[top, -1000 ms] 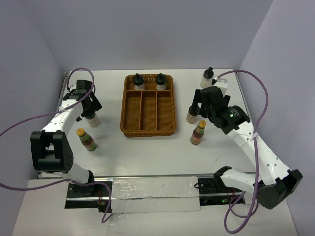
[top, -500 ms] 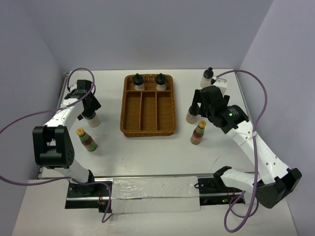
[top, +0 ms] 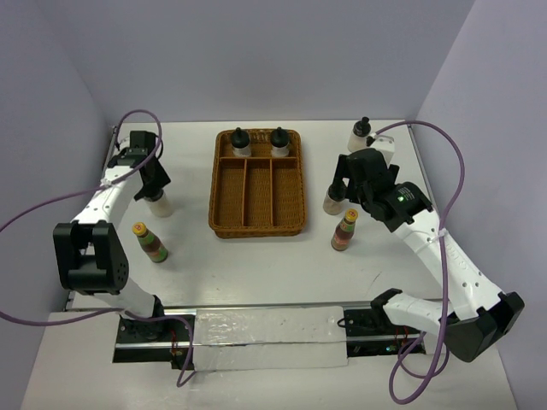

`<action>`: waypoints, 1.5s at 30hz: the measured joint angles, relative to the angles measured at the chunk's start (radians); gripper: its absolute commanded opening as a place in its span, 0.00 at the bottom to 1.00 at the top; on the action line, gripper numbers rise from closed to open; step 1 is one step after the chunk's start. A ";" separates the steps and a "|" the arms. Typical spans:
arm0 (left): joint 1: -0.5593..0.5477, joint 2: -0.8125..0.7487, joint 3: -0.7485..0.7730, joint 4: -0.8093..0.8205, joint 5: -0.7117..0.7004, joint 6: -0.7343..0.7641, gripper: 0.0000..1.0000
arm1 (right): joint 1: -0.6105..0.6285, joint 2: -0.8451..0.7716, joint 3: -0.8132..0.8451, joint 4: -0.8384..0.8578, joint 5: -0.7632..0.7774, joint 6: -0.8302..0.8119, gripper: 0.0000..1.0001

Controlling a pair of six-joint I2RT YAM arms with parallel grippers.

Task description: Organize the condiment bottles

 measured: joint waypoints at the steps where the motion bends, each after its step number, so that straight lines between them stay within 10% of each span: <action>1: 0.000 -0.007 0.028 -0.012 0.007 0.012 0.10 | 0.000 0.000 0.000 0.000 0.000 0.000 1.00; 19: -0.279 0.006 0.556 -0.186 0.112 0.138 0.10 | 0.000 0.002 0.007 0.001 -0.004 0.001 1.00; 45: -0.527 0.397 0.721 -0.088 0.219 0.128 0.10 | 0.000 -0.014 0.007 0.001 0.003 0.003 1.00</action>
